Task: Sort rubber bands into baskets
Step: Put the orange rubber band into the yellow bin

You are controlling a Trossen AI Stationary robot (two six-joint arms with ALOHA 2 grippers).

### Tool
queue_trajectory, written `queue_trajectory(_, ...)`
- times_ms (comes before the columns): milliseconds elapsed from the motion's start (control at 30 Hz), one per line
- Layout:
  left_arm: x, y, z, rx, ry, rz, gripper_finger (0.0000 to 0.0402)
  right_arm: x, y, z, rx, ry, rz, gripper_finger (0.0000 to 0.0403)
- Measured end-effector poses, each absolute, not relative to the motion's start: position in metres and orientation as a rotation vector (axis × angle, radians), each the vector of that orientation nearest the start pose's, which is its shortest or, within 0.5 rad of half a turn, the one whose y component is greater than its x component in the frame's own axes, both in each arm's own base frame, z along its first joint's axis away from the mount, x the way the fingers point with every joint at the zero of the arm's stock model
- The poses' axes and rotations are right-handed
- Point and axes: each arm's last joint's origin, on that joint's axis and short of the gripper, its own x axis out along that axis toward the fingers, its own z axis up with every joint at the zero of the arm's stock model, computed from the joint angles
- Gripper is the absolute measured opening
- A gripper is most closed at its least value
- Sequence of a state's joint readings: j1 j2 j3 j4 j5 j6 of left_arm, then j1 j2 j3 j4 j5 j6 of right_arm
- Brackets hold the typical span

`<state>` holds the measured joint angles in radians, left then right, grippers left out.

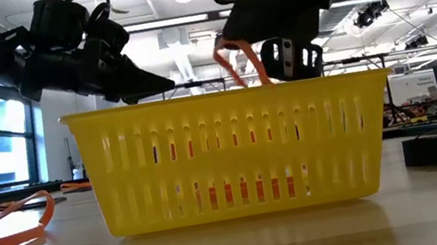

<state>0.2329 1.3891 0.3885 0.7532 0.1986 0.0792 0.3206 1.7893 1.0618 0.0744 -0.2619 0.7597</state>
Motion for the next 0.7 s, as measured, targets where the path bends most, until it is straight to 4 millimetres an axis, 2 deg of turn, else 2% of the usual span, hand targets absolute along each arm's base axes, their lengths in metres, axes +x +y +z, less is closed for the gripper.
queue_trajectory(367, 0.243, 0.052, 0.166, 0.027, 0.243, 0.024, 0.0, 0.354, 0.126, 0.185, 0.692, 0.848, 0.292, 0.0)
queue_trajectory(500, 0.243, 0.052, 0.166, 0.027, 0.243, 0.024, 0.0, 0.35, 0.123, 0.177, 0.675, 0.866, 0.272, 0.0)
queue_trajectory(700, 0.243, 0.052, 0.166, 0.026, 0.243, 0.025, 0.0, 0.351, 0.12, 0.176, 0.802, 0.882, 0.209, 0.0)
